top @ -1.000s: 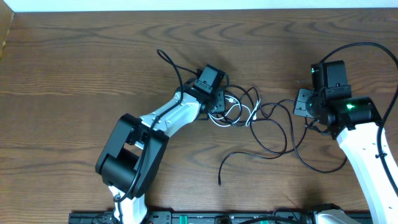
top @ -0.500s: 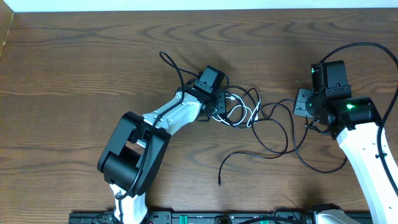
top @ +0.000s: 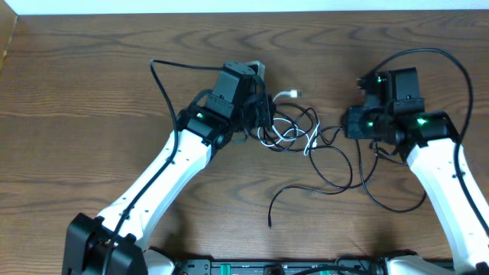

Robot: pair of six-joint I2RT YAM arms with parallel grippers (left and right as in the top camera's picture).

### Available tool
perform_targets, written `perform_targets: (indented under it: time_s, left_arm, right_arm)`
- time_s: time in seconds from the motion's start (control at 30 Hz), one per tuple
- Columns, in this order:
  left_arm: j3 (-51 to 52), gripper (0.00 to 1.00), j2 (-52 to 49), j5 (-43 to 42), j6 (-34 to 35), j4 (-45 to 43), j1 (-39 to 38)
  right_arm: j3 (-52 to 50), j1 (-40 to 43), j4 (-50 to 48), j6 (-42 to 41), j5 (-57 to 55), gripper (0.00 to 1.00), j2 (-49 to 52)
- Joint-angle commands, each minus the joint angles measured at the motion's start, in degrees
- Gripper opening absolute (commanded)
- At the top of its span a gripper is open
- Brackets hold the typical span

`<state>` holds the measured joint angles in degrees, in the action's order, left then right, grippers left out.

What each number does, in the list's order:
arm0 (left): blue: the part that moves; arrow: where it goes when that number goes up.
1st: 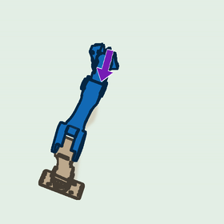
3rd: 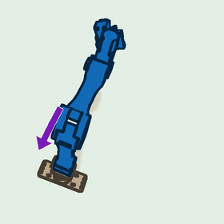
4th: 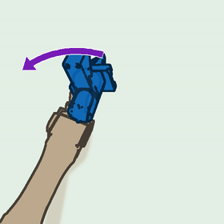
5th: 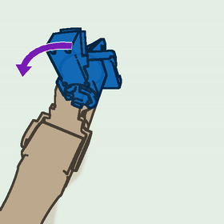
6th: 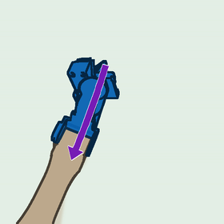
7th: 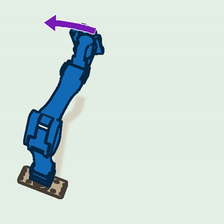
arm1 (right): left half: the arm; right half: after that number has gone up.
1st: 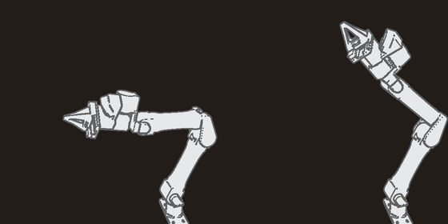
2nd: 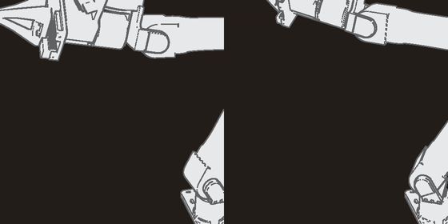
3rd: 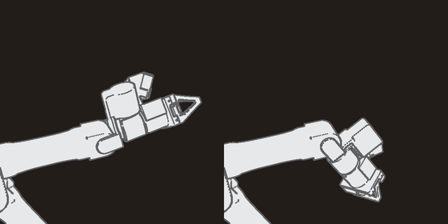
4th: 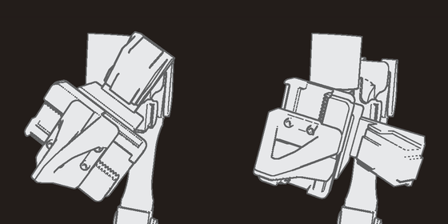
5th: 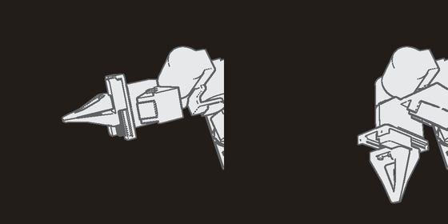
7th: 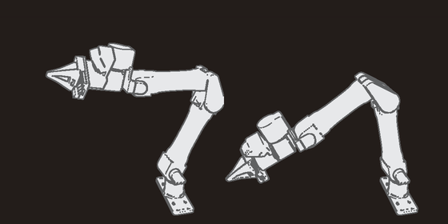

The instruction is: Untangle cables

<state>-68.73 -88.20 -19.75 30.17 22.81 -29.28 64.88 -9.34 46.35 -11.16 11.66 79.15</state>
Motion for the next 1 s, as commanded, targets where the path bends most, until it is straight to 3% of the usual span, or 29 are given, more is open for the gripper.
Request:
perform_targets:
  time_s: [0.0, 0.3, 0.57, 0.83, 0.97]
  left_arm:
    - [-0.2, 0.08, 0.3, -0.2, -0.1, 3.8, 0.3]
    - [-0.2, 0.08, 7.3, -4.8, -5.1, 10.2, 1.0]
    - [0.0, 0.07, 7.3, 5.3, -5.1, 26.3, 1.0]
    - [0.1, 0.07, 4.4, 5.4, -5.1, 28.5, 1.0]
    - [0.1, 0.08, 3.9, 5.4, -5.0, 28.9, 1.0]
  right_arm:
    - [0.6, -0.7, -1.1, 6.8, 14.0, 0.4, 3.2]
    - [0.6, -5.9, -8.9, 7.0, 14.0, 0.43, 13.4]
    - [0.6, -10.1, -17.8, 6.9, 11.8, 0.44, 22.5]
    - [0.6, -12.5, -23.1, 3.0, 11.7, 0.43, 29.4]
    - [0.6, -12.6, -23.2, -0.2, 6.1, 0.4, 30.7]
